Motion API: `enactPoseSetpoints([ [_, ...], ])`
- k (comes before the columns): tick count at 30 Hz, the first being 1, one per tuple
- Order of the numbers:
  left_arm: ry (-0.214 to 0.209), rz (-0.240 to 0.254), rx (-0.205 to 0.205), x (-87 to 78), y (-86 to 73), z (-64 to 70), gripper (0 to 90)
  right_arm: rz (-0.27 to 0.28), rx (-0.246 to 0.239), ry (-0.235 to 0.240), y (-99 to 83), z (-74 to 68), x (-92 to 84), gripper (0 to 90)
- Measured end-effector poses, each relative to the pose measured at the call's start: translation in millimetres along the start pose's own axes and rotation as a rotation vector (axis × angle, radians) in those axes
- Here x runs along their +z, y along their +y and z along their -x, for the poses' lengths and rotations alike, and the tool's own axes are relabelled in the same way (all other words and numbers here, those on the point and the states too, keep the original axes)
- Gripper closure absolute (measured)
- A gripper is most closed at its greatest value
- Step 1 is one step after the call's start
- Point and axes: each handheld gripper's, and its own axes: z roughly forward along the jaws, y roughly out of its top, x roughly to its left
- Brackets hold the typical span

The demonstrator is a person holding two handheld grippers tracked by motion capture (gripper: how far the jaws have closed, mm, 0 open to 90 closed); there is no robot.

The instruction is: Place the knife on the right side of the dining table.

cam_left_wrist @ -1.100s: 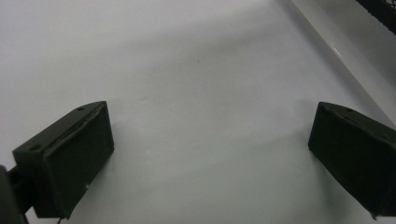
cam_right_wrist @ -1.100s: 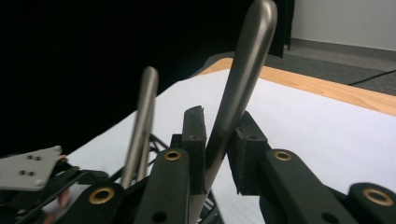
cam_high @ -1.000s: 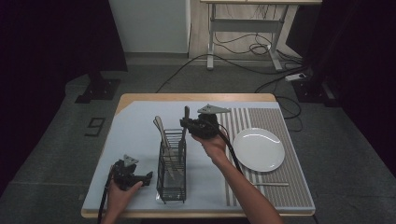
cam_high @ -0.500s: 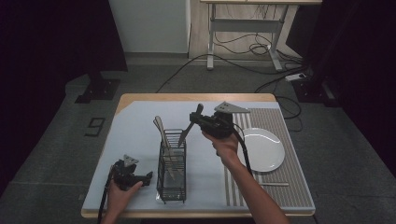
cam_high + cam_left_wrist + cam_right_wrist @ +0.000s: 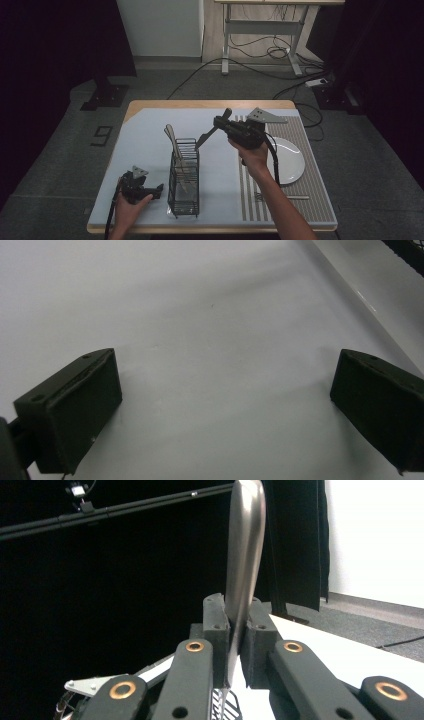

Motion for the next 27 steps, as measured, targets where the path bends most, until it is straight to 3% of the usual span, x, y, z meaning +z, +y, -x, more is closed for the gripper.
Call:
enactPoseSetpoints([
  [6, 0.0, 0.0, 0.001, 0.0, 0.0, 0.0, 0.0, 0.036, 0.044, 0.005, 5.2, 7.6, -10.3, 83.3],
  [8, 0.0, 0.0, 0.0, -0.1, 0.0, 0.0, 0.0, 0.053, 0.046, 0.013, 6.6, 9.2, -14.3, 83.3],
  [10, -0.001, 0.0, 0.0, 0.0, -0.1, 0.0, 0.0, 0.061, 0.016, -0.009, 8.1, 9.0, -17.5, 83.4],
  [17, 0.0, 0.0, 0.0, 0.0, -0.1, 0.0, 0.0, 0.041, -0.011, -0.067, 4.3, 16.6, -23.1, 83.4],
  [27, 0.0, 0.0, 0.0, -0.1, 0.0, -0.1, 0.0, 0.006, 0.002, -0.114, -13.7, 32.7, -17.6, 83.3],
])
